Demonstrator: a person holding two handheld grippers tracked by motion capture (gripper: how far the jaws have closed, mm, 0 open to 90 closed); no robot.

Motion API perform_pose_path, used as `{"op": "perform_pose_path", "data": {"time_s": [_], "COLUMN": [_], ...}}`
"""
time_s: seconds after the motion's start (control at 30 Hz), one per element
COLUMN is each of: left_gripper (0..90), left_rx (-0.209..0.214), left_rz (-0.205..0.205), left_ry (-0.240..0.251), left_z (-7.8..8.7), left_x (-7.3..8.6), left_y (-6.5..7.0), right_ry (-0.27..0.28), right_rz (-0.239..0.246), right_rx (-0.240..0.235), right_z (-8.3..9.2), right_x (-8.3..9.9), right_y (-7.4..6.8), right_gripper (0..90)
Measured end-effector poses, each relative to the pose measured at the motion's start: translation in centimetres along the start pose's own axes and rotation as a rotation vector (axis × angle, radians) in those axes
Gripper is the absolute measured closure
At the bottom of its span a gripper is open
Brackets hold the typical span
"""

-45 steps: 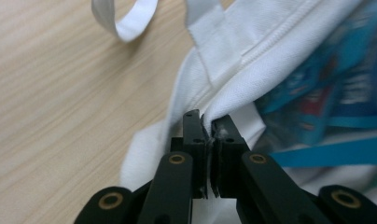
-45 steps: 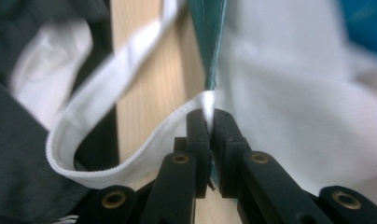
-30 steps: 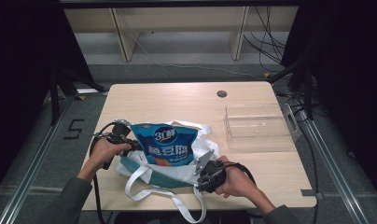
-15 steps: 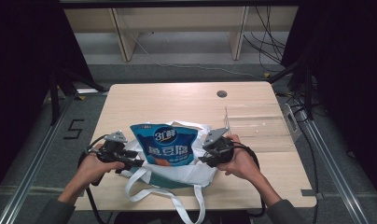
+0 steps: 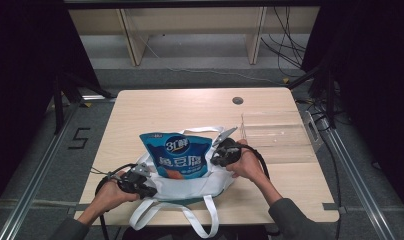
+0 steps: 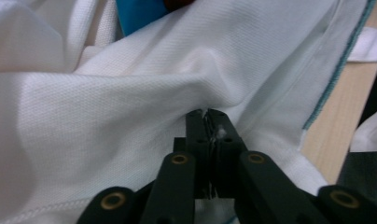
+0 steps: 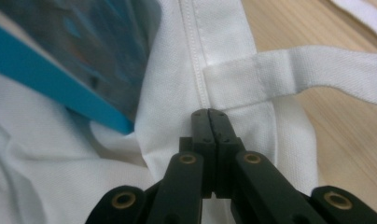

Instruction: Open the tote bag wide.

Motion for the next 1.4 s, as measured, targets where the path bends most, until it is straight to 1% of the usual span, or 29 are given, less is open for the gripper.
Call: {"op": "perform_pose_path", "data": {"time_s": [0.07,0.17,0.2,0.27,0.33,0.4,0.43,0.47,0.5,0.57,0.6,0.67,0.7,0.73,0.77,0.8,0.83,0.87,0.9,0.97,1.0,1.03,1.07,1.13,1.17,1.2,1.23,1.37,1.4], "left_gripper": [89.1,89.3,89.3,89.3,89.4,89.3,89.3,89.3,89.3,89.3,89.3,89.1,88.5,87.2,85.8,84.6,82.6,80.5,79.1,72.2,65.2,62.2,61.0,54.6,50.0,46.2,43.3,35.8,34.3], "left_rx": [-0.014,-0.013,-0.013,-0.03,-0.038,-0.055,-0.059,-0.058,-0.059,-0.063,-0.07,-0.068,-0.062,-0.058,-0.072,-0.073,-0.064,-0.062,-0.066,-0.065,-0.052,-0.054,-0.057,-0.063,-0.057,-0.054,-0.06,-0.067,-0.071], "left_rz": [-0.001,0.006,0.009,-0.002,0.016,0.023,0.044,0.019,0.017,0.047,0.035,0.048,0.024,0.037,0.06,0.059,0.031,0.073,0.062,0.083,0.091,0.068,0.11,0.14,0.166,0.181,0.186,0.207,0.209], "left_ry": [-0.012,-0.011,-0.007,-0.003,0.005,0.006,0.022,0.008,0.007,0.024,0.016,0.016,0.007,0.01,0.028,0.032,0.019,0.054,0.063,0.095,0.122,0.109,0.154,0.187,0.197,0.206,0.209,0.214,0.215], "left_z": [-0.3,-0.6,-0.6,-0.7,-0.8,-0.8,-1.0,-0.9,-0.9,-1.0,-1.0,-1.0,-0.8,-0.7,-0.7,-0.5,-0.2,-0.1,0.2,1.1,1.5,2.0,2.3,3.1,3.5,3.9,4.1,4.6,4.7], "left_x": [0.1,-0.2,-0.2,-0.4,-0.6,-0.7,-0.8,-0.8,-0.8,-0.9,-0.9,-0.9,-0.8,-0.8,-0.9,-0.9,-0.8,-1.0,-1.0,-1.1,-1.2,-1.1,-1.3,-1.5,-1.6,-1.6,-1.5,-0.8,-0.6], "left_y": [0.1,-0.1,-0.2,-0.6,-1.1,-1.6,-1.6,-1.8,-1.8,-1.5,-1.6,-1.6,-1.7,-1.6,-1.4,-1.4,-1.4,-1.2,-1.2,-1.2,-1.1,-1.3,-1.0,-0.9,-0.8,-0.7,-0.6,0.1,0.2], "right_ry": [-0.004,-0.031,-0.033,-0.034,-0.028,-0.023,-0.016,-0.008,0.003,-0.002,-0.002,0.012,0.014,0.022,0.028,0.032,0.051,0.052,0.063,0.088,0.102,0.117,0.127,0.162,0.165,0.153,0.166,0.182,0.167], "right_rz": [-0.015,-0.021,-0.011,-0.028,-0.04,-0.057,-0.068,-0.079,-0.081,-0.08,-0.089,-0.098,-0.113,-0.115,-0.115,-0.124,-0.114,-0.114,-0.112,-0.118,-0.13,-0.17,-0.132,-0.149,-0.151,-0.177,-0.154,-0.124,-0.122], "right_rx": [0.001,0.06,0.065,0.077,0.084,0.082,0.08,0.078,0.073,0.073,0.065,0.045,0.039,0.038,0.031,0.028,0.027,0.035,0.035,0.039,0.05,0.041,0.046,0.037,0.049,0.061,0.061,0.089,0.097], "right_z": [-0.4,-1.5,-1.7,-2.1,-2.3,-2.3,-2.3,-2.4,-2.5,-2.4,-2.3,-2.2,-2.1,-2.1,-1.9,-1.7,-1.5,-1.0,-0.6,0.3,0.9,1.3,1.8,2.6,3.0,3.4,3.8,4.8,5.2], "right_x": [0.1,0.1,0.0,-0.1,-0.3,-0.3,-0.4,-0.4,-0.5,-0.5,-0.4,-0.4,-0.4,-0.4,-0.5,-0.6,-0.8,-0.9,-1.1,-1.4,-1.5,-1.5,-1.6,-1.6,-1.5,-1.4,-1.4,-1.7,-1.7], "right_y": [0.5,1.4,1.6,1.9,2.3,2.5,2.8,2.9,3.0,3.0,3.0,3.3,3.2,3.2,3.1,3.0,2.9,2.9,2.9,2.9,3.0,2.7,3.0,3.1,3.3,3.2,3.3,3.2,3.2], "right_gripper": [90.0,90.0,90.0,90.0,90.0,90.0,90.0,90.0,90.0,90.0,90.0,90.0,90.0,89.4,86.8,84.2,82.1,81.2,79.7,76.8,74.9,72.8,71.5,67.4,64.6,62.6,60.6,52.1,50.3]}}
Point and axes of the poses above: each handheld gripper's, and its own axes: z roughly backward along the jaws, x roughly out of its underside, y roughly to its right, the point moved 5 cm from there along -z, roughly forward along the jaws, and after that the axes turned 6 degrees about -x, right-handed, at the moved point
